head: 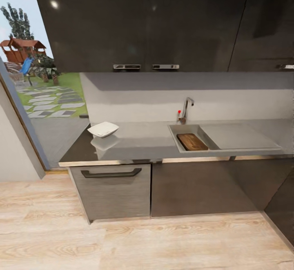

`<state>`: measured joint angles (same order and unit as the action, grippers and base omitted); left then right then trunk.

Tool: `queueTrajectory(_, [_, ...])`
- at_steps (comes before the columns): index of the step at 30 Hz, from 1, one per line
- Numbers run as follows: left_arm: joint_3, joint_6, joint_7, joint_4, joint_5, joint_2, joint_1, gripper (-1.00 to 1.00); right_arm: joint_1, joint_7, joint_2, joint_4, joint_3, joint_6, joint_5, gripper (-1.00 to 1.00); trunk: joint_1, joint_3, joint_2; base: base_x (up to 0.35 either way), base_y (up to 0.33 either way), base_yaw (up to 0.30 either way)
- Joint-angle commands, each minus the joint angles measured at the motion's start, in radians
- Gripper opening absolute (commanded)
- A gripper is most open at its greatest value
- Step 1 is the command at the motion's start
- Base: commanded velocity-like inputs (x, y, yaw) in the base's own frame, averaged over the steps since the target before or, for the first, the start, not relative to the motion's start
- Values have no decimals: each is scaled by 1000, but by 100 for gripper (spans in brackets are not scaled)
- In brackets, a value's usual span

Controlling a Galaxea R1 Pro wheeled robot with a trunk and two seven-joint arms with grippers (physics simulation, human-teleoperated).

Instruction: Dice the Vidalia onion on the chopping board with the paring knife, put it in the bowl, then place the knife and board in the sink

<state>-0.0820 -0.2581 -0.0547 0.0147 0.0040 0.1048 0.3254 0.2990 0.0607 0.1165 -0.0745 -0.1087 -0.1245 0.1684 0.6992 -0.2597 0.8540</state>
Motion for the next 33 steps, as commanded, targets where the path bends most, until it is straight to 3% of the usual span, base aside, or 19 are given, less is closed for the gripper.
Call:
queueTrajectory(1, [-7, -8, 15, 1, 1, 2, -51, 100, -28, 6, 1, -5, -8, -8, 11, 100, 0, 1, 1, 0, 0, -28])
queueTrajectory(3, [-7, -9, 35, 1, 1, 3, -98, 100, -66, 8, 6, -5, -8, -8, 10, 100, 0, 4, 1, 0, 0, -18])
queueTrajectory(4, [-8, -10, 51, 1, 1, 4, -158, 100, -106, 9, 13, -5, -8, -7, 10, 100, 0, 5, 1, 0, 0, -6])
queueTrajectory(6, [-8, -10, 58, 1, 1, 6, -213, 100, -141, 10, 18, -5, -8, -6, 10, 100, 0, 9, 1, 0, 0, -3])
queueTrajectory(10, [-8, -10, 63, 1, 1, 6, -269, 100, -187, 20, 25, -6, -8, -1, 10, 100, 0, 15, 1, 0, 0, 0])
queueTrajectory(19, [-9, 6, 104, 2, 1, 7, -303, 100, -237, 70, 28, -5, -13, -1, 7, 100, 0, 29, 1, 0, 0, 0])
queueTrajectory(26, [-8, 140, 109, 6, 0, 4, -305, 100, -240, 73, 21, -3, -22, -9, 8, 100, 0, 32, 1, 0, 0, 0])
queueTrajectory(33, [-8, 171, 108, 9, -1, 0, -305, 100, -241, 71, 18, 6, -24, -15, 8, 100, 0, 32, 1, 0, 0, 0])
